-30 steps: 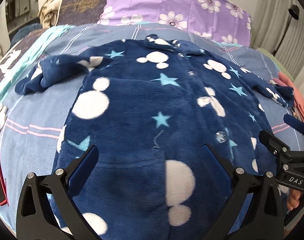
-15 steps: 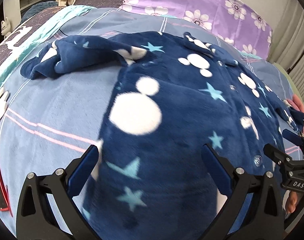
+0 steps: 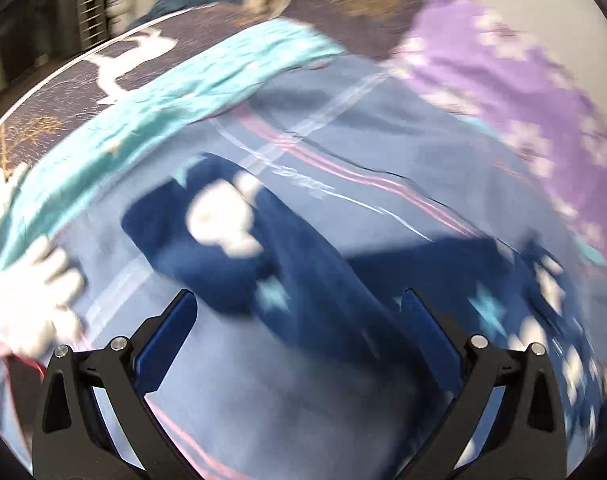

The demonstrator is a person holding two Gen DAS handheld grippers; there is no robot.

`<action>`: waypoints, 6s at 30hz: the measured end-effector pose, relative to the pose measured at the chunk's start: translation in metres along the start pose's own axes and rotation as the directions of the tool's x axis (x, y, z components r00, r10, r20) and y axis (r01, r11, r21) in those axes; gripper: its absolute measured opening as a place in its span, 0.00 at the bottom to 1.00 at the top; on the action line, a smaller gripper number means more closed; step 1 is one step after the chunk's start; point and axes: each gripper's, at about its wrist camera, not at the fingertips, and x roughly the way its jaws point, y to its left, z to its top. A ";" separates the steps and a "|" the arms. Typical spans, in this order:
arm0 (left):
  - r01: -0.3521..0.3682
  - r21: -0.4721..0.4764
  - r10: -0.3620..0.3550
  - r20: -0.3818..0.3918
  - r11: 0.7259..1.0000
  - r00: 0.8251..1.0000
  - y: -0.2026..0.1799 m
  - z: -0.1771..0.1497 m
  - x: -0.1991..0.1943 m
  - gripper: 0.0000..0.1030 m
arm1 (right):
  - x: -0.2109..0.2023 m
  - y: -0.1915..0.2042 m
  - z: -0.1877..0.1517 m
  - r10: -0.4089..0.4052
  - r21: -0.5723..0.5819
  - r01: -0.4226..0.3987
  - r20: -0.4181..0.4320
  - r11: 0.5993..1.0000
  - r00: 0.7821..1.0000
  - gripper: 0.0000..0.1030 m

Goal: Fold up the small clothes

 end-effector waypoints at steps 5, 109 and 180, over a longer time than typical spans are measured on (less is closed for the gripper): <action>-0.099 -0.072 0.085 -0.185 0.992 0.979 0.004 0.034 0.068 0.94 | -0.002 -0.007 -0.002 0.010 0.020 -0.010 0.009 1.000 1.000 0.98; 0.057 0.642 -0.181 0.129 0.765 0.975 -0.123 -0.119 -0.004 0.55 | 0.033 -0.203 0.059 0.121 0.475 -0.217 0.225 0.853 0.967 0.14; 0.343 0.580 -0.409 -0.020 0.739 0.912 -0.191 -0.146 -0.008 0.60 | 0.036 -0.070 0.035 0.356 0.147 -0.391 0.219 0.908 0.908 0.21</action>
